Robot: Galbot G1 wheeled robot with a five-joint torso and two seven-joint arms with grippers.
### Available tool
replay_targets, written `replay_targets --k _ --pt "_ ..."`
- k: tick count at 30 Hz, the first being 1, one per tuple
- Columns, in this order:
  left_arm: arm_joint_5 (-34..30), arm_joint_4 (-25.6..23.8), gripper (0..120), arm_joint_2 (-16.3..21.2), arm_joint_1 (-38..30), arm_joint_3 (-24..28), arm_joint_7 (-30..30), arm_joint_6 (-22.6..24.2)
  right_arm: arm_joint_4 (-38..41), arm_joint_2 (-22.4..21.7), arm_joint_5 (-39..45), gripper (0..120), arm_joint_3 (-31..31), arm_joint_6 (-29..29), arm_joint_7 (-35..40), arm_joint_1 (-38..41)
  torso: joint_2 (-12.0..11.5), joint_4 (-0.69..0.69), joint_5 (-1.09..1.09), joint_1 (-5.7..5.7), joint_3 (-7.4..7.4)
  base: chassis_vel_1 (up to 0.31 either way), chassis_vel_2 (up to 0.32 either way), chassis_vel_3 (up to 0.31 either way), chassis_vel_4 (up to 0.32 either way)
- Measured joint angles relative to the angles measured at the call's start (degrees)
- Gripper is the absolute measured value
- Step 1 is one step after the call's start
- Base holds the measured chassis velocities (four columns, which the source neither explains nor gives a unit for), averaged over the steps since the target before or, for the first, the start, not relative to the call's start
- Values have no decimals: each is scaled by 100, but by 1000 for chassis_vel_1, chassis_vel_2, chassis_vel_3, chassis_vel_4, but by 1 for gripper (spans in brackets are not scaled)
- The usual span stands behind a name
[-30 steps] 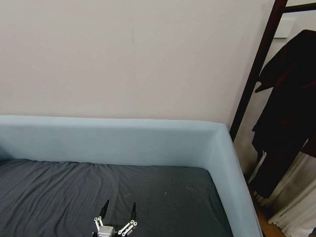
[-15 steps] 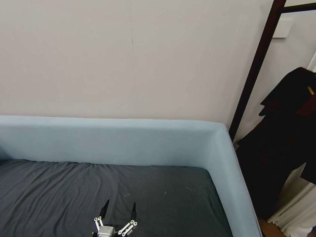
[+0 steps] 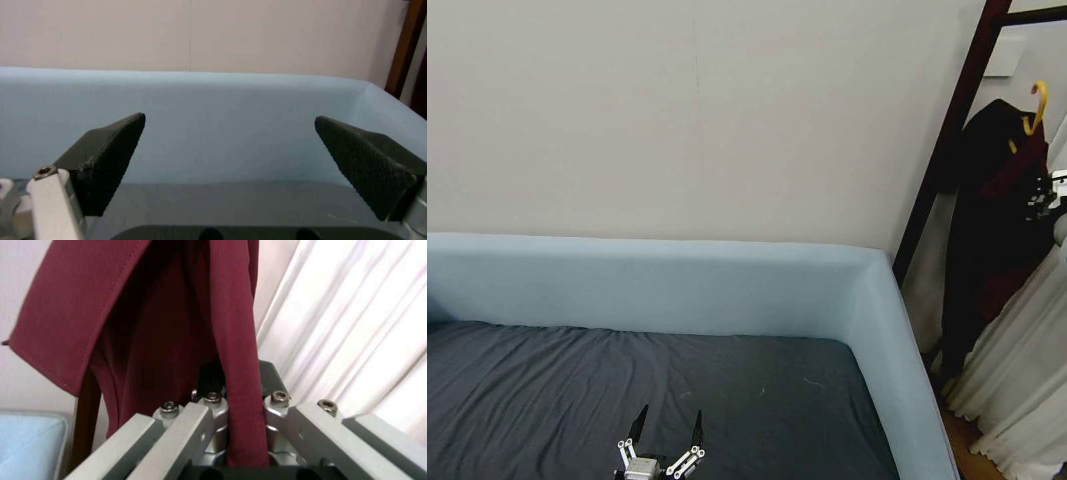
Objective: Pick up the clothes from the sofa and hang them on the clothes hanger.
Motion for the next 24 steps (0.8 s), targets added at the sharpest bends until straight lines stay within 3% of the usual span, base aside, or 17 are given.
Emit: replay_targets --k 8,19,24 --pt "0 0 100 0 0 0 1 -1 -385 165 212 1 -1168 -225 145 1567 0 2 -2 0 0 0 0 0 0" --pt "0 0 100 0 0 0 1 -1 -591 394 966 1 -1856 -567 436 2610 0 2 1 0 0 0 0 0 0" --pt "0 0 100 0 0 0 1 -1 -693 526 1731 1 -2047 -790 725 3078 0 2 1 0 0 0 0 0 0"
